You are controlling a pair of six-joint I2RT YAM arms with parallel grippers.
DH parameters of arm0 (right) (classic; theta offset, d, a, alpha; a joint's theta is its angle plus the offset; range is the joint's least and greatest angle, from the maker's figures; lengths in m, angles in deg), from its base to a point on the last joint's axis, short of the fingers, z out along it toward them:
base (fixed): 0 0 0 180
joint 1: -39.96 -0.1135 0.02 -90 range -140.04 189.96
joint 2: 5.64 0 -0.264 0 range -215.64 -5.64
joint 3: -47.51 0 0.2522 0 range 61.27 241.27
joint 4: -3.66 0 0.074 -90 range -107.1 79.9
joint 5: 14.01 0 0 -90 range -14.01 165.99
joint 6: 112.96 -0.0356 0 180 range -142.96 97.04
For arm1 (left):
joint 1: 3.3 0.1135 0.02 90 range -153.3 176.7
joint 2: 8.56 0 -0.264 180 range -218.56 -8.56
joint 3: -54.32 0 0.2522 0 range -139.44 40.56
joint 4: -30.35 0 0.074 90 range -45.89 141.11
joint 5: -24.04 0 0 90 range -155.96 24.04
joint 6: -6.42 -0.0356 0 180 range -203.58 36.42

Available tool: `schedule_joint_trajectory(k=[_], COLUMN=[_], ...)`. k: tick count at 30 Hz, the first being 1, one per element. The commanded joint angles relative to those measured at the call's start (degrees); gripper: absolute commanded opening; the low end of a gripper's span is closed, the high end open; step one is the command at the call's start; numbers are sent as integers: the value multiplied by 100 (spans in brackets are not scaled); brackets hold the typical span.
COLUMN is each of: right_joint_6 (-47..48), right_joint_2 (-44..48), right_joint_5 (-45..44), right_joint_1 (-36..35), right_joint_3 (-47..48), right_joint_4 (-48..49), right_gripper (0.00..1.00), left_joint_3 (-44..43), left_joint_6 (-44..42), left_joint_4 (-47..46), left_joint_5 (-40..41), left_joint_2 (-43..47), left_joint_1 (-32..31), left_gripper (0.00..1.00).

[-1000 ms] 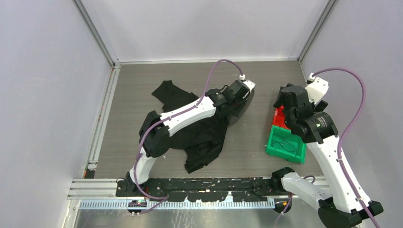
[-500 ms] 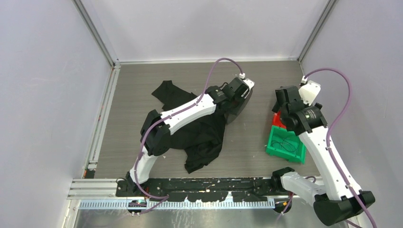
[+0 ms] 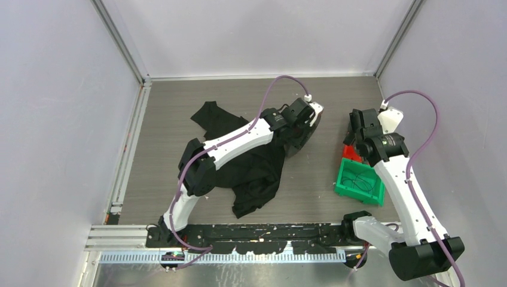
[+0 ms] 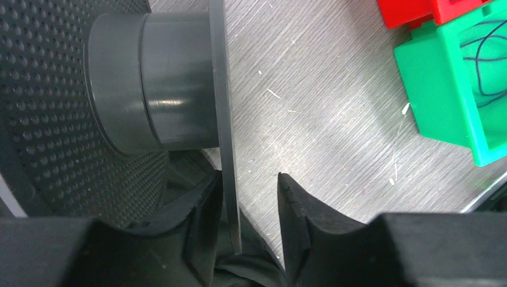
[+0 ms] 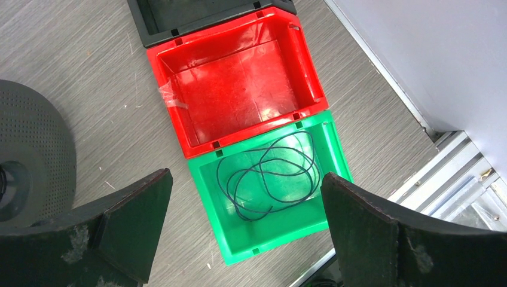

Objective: Wrap the cables

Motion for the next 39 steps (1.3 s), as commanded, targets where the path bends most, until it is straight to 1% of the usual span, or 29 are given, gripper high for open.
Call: schedule_joint_trajectory(k=[1, 5, 6, 12, 16, 18, 22, 25, 27, 28, 29, 31, 32, 33, 35, 36, 39], right_joint_6=[-4, 19, 38, 200, 257, 199, 83, 55, 33, -15, -97, -251, -261, -314, -400, -461, -800], right_joint_2=[79, 90, 89, -1, -203, -315, -391, -409, -397, -389, -380, -386, -421, -471, -562, -615, -751], right_joint_5=[43, 43, 49, 118, 759, 890, 1089, 1435, 1907, 2064, 2185, 2284, 2284, 2247, 2404, 2519, 2762], right_joint_1=[76, 109, 119, 350, 797, 921, 1022, 1443, 1682, 1768, 1842, 1912, 1915, 1922, 1943, 1944, 1944], right_joint_3=[26, 60, 69, 193, 193, 121, -88, -270, -438, -553, -665, -878, -868, -852, -933, -1033, -1565], right_joint_4=[142, 138, 141, -51, -116, -162, -203, -163, -68, -12, 36, 174, 178, 184, 277, 351, 721], right_gripper=[100, 100, 100, 100, 100, 100, 100, 100, 99, 98, 97, 92, 89, 84, 76, 74, 72], left_joint_3=[-179, -157, -130, 49, -142, -170, -120, -65, -28, -5, 35, 94, 132, 183, 395, 518, 900], left_joint_6=[-35, -58, -47, 31, 19, 30, 25, 53, 86, 109, 128, 164, 180, 191, 226, 264, 367], left_joint_4=[5, 30, 7, -92, 133, 204, 294, 355, 378, 380, 385, 389, 389, 377, 296, 243, 50], left_joint_5=[-154, -111, -123, -95, -241, -404, -325, -327, -312, -307, -125, 99, 232, 351, 594, 684, 732], left_joint_2=[142, 248, 293, 750, 916, 1031, 1335, 1570, 1731, 1825, 1915, 2106, 2200, 2302, 2525, 2649, 2999], left_joint_1=[-24, -24, -24, -33, -32, -33, -33, -32, -31, -30, -33, -25, -24, -18, 13, 56, 247], left_gripper=[44, 55, 55, 57, 58, 58, 58, 59, 59, 59, 59, 59, 59, 59, 59, 59, 59])
